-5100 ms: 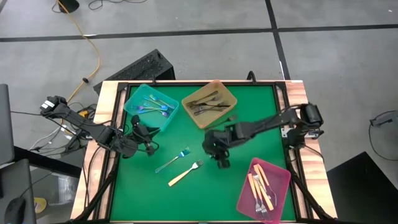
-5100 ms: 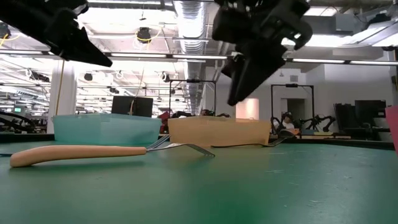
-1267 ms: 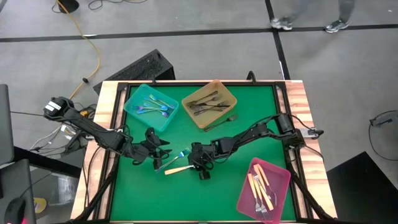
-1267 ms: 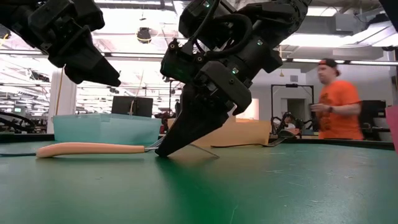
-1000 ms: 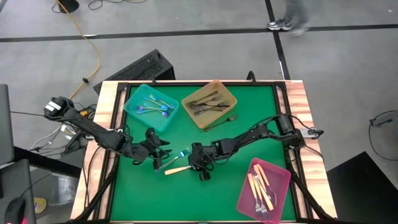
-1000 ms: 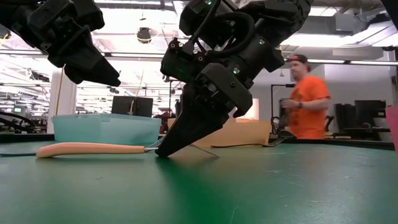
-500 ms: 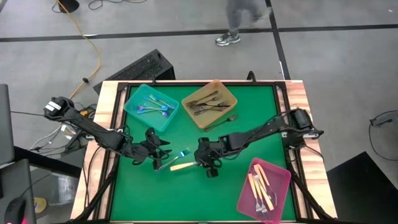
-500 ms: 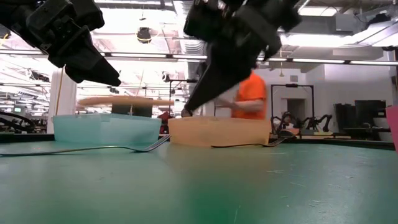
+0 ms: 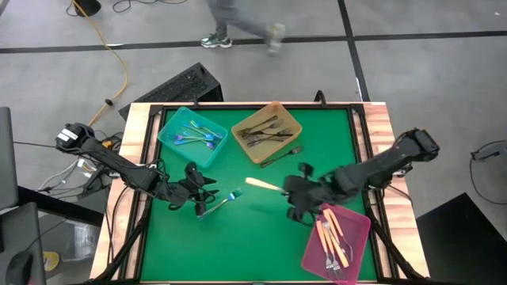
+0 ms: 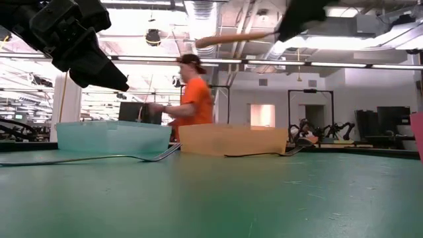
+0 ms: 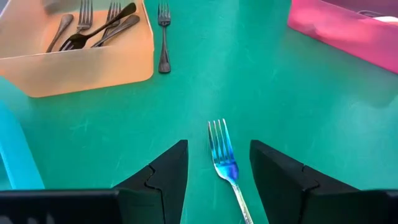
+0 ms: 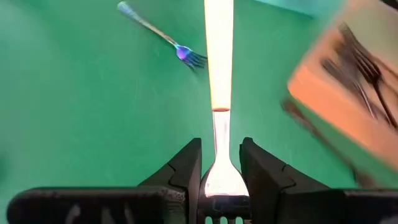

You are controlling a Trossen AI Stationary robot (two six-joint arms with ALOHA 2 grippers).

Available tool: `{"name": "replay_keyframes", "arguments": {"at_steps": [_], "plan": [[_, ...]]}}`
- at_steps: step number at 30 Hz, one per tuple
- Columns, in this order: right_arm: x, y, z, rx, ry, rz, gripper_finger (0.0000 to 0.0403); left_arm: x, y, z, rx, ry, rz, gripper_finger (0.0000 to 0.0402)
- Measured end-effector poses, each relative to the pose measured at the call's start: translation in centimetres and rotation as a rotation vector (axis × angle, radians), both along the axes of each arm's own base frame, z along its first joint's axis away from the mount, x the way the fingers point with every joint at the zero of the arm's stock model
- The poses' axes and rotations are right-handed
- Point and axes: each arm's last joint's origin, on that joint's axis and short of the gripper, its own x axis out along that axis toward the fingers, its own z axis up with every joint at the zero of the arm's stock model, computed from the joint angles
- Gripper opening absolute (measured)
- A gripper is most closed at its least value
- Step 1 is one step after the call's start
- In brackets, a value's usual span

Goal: Sort silverware by color (type)
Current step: Put the yellow fork into the pink bin

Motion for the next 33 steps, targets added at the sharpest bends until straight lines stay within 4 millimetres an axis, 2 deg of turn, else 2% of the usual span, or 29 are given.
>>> {"name": "replay_keyframes", "arguments": {"at_steps": [6,10,16,21,28,33], "plan": [[-4.8,2.5,1.3,0.133,-0.010,-0.264,0.0119,0.0,0.1,0.1,0.014,-0.012,0.021,0.0156],[-7.7,3.8,1.1,0.235,0.020,-0.466,0.0120,0.1,0.0,0.2,0.004,-0.032,0.022,0.0156],[-11.9,6.3,0.7,0.332,0.077,-0.653,0.0120,0.1,0.0,0.2,0.019,-0.026,0.013,0.0156],[-14.8,8.4,0.6,0.430,0.111,-0.719,0.0120,0.1,0.0,0.2,0.019,-0.027,0.013,0.0156],[-18.6,11.0,0.4,0.559,0.251,-0.769,0.0121,0.1,0.0,0.2,0.019,-0.027,0.013,0.0156],[-19.1,12.0,0.4,0.628,0.311,-0.744,0.0121,0.1,0.0,0.2,0.019,-0.027,0.014,0.0156]]}}
